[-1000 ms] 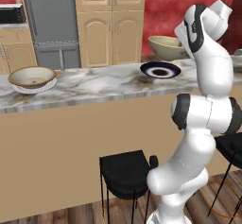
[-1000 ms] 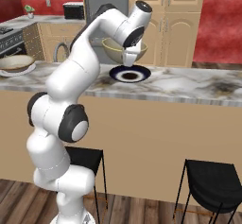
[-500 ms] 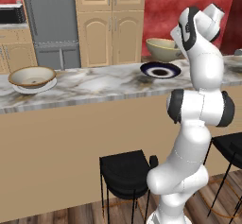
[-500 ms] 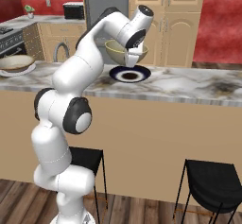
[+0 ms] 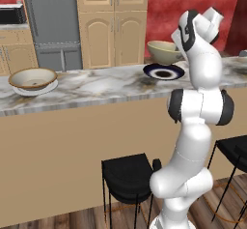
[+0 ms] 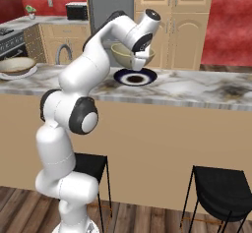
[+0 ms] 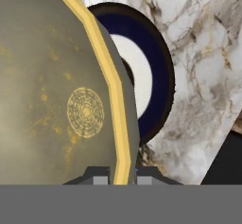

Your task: Move the bowls from the cabinet to the plates on the dining table.

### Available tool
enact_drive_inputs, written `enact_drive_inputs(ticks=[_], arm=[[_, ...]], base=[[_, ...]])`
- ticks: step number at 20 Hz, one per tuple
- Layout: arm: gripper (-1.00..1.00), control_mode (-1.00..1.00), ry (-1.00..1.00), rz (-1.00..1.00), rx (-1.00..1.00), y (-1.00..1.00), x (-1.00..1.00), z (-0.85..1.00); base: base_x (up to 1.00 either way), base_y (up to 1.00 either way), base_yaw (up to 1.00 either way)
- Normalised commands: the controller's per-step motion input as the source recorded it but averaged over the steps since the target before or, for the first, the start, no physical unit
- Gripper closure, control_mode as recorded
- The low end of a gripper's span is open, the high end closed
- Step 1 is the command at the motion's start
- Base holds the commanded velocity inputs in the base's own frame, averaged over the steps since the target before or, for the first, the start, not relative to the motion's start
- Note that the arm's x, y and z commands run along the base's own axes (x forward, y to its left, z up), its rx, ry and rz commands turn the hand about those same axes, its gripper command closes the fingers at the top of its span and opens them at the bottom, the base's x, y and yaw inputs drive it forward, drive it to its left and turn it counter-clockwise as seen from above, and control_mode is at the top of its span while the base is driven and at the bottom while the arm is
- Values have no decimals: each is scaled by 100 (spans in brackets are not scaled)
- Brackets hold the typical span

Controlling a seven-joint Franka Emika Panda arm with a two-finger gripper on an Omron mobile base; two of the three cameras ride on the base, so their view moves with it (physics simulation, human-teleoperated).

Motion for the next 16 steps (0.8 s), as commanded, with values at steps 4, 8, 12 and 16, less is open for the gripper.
enact_drive_inputs(ticks=[4, 8, 12, 16], arm=[[100, -100, 0, 0, 0, 0, 26, -16], [100, -100, 0, 0, 0, 0, 24, -12], [100, -100, 0, 0, 0, 0, 14, -17], [100, -100, 0, 0, 0, 0, 9, -15]], base=[[0, 0, 0], [0, 0, 0], [0, 0, 0], [0, 0, 0]])
